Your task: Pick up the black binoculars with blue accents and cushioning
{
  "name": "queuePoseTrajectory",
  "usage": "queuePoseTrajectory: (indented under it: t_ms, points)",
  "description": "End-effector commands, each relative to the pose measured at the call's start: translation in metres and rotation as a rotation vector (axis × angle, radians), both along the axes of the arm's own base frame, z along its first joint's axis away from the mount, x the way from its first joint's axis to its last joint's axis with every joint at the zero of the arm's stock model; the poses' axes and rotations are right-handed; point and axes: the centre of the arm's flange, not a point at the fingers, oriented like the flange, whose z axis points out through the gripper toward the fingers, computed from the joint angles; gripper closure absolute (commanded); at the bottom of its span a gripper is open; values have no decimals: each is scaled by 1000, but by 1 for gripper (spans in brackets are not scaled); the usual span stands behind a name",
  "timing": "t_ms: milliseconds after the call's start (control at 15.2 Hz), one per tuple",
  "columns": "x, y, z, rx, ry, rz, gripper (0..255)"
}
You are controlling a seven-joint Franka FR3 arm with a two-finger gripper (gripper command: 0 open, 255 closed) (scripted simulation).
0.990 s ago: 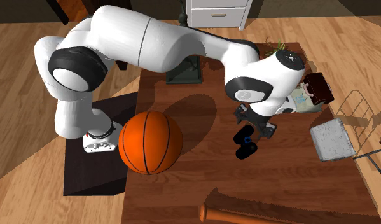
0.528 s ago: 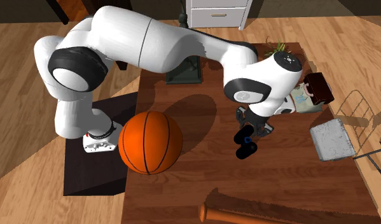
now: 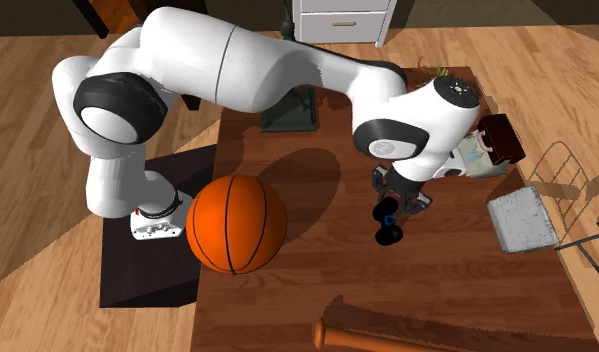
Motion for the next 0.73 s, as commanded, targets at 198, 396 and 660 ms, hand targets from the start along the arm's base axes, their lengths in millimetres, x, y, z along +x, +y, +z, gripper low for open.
queuePoseTrajectory:
  t_ms: [198,396,660]
  points:
    - [0,0,26,0,0,0,255]
    - [0,0,42,0,0,0,255]
    - [0,0,63,0,0,0,255]
